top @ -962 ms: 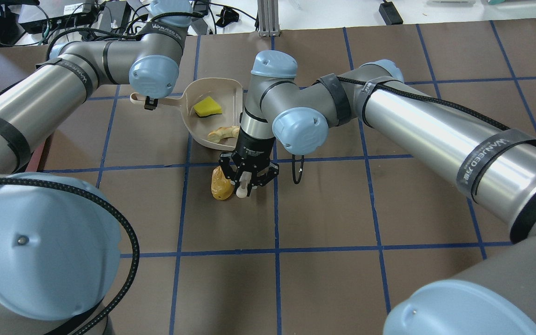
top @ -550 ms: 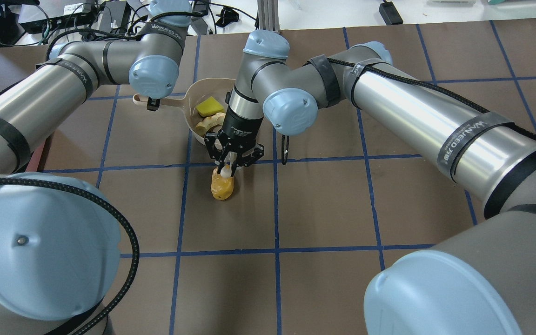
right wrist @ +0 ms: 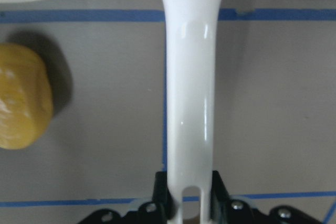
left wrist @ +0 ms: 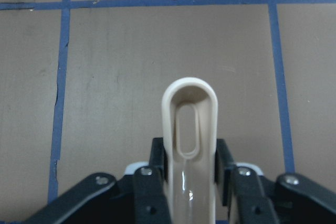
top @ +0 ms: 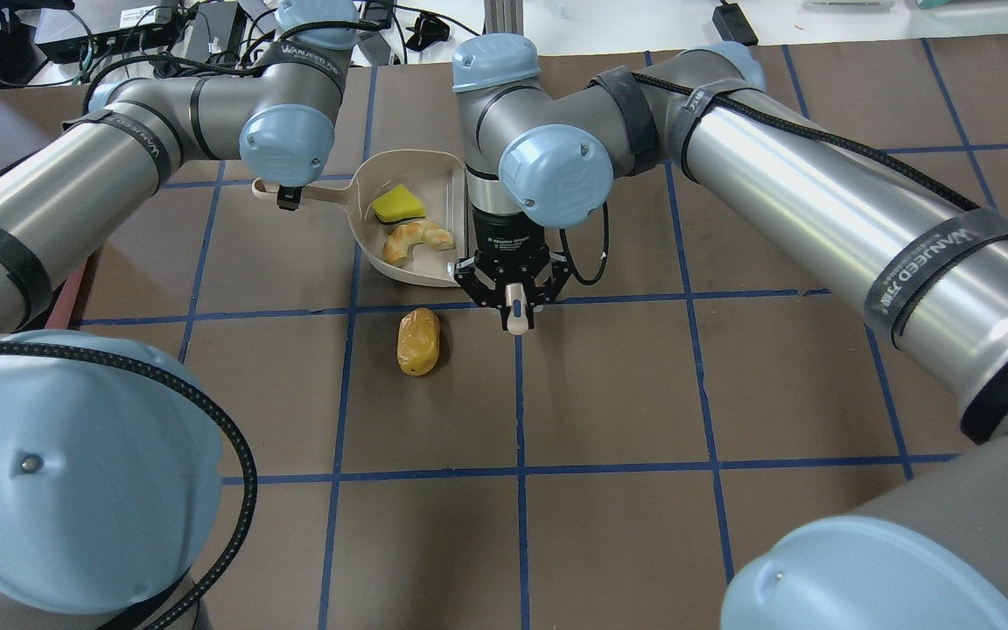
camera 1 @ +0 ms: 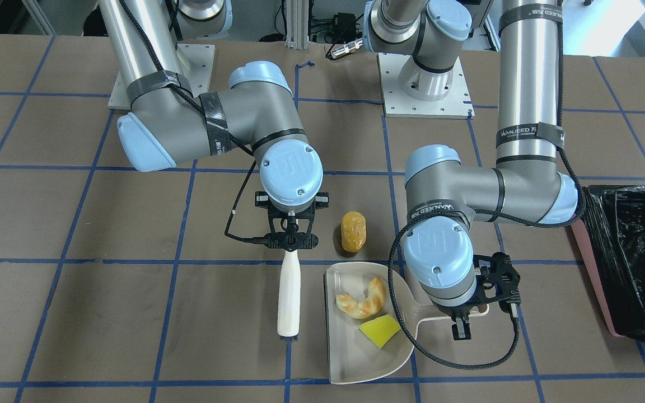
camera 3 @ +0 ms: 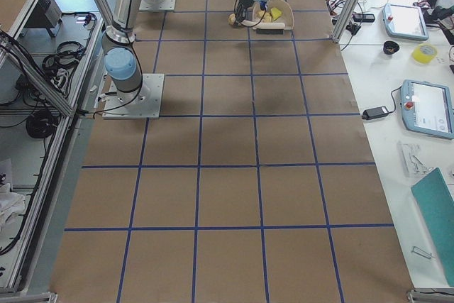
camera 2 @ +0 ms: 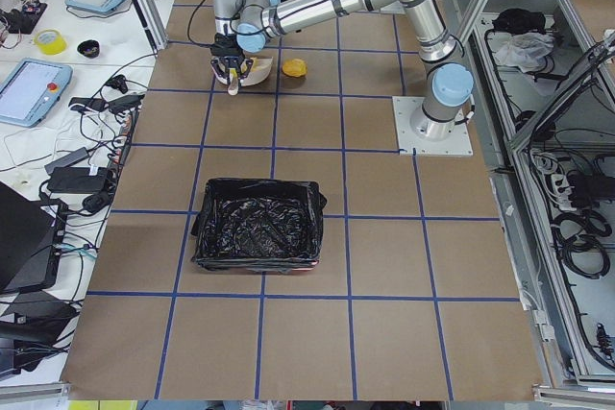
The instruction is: Sweep and dump trash into bin
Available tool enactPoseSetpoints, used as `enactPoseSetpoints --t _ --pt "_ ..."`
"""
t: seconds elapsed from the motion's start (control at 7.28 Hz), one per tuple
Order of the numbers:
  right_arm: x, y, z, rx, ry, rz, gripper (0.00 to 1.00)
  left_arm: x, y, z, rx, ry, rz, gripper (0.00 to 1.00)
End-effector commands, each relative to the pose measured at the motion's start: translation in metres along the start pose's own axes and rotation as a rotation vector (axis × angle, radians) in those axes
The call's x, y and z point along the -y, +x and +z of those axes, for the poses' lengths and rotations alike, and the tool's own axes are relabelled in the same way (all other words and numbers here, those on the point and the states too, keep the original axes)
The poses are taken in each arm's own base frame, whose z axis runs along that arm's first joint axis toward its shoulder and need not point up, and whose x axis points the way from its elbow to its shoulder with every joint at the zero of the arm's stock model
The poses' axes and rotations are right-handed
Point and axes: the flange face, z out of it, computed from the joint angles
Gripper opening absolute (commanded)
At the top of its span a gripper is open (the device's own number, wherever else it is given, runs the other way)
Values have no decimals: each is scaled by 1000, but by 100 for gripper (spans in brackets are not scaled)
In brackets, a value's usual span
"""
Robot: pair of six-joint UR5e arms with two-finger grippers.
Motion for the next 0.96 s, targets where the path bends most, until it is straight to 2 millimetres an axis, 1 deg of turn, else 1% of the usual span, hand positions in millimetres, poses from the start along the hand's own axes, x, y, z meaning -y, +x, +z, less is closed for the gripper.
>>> enactPoseSetpoints --t 0.0,0.14,0.27,0.41,0.55,0.69,0.82 --pt "-28 27 5 -186 -91 -41 0 15 -6 -10 -11 12 140 0" --pt "-45 33 13 -211 -127 -11 0 40 -6 -16 -18 11 148 0" --pt "-71 34 20 -211 -134 55 0 77 -7 -13 -11 -4 178 0" --pt "-106 21 31 -198 -148 77 0 110 -20 2 22 -7 195 0" --pt "-141 -12 52 -103 -211 117 0 126 -41 16 36 -7 188 0" --pt "-166 -38 66 -106 -225 126 0 124 -60 19 -21 8 166 0" --pt "-191 -64 74 -101 -238 165 0 113 -91 31 -27 11 152 0"
